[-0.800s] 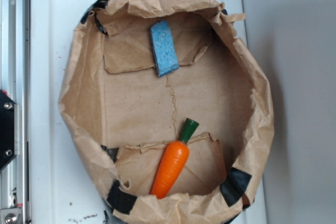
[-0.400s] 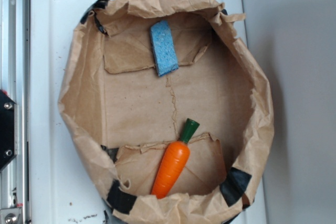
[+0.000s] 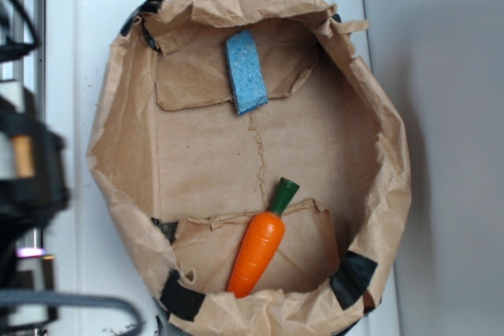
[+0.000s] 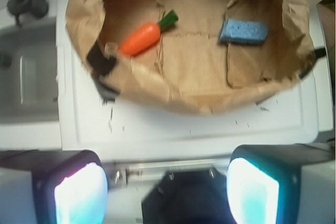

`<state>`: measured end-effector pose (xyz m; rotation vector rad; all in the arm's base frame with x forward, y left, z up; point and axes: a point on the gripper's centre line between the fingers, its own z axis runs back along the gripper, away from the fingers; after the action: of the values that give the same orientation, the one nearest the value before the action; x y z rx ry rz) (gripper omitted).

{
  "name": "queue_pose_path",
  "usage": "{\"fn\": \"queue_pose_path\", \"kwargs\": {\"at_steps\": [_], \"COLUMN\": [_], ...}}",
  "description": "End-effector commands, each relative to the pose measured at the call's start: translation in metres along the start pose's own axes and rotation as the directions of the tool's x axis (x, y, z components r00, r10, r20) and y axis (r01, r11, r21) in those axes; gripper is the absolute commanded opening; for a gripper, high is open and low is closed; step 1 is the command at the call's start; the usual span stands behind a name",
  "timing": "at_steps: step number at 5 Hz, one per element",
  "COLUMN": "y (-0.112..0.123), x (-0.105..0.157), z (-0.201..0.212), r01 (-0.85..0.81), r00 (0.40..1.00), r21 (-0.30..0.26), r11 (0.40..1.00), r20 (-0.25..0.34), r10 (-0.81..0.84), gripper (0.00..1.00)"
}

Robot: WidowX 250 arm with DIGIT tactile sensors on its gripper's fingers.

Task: Grab the blue sponge.

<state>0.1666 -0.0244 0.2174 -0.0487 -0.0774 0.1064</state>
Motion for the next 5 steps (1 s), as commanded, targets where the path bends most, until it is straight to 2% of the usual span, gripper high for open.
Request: {"fn": "queue_pose_path", "kwargs": {"at_steps": [1,2,3,5], "y": [0.02,0.037,0.057,0.057], "x": [0.047,0.093,0.139,0.139], "z": [-0.055,-0.088,-0.093,-0.093], "r01": [-0.203,-0.39,-0.569,-0.569], "r00": [0.979,0.919,0.82,0.82], "r21": [-0.016,-0.027,-0.032,-0.032], "r11": [0.979,0.92,0.822,0.822], "r20": [0.034,0.042,0.048,0.048], "r10": [0.203,0.391,0.57,0.57], "gripper": [1.0,1.0,1.0,1.0]}}
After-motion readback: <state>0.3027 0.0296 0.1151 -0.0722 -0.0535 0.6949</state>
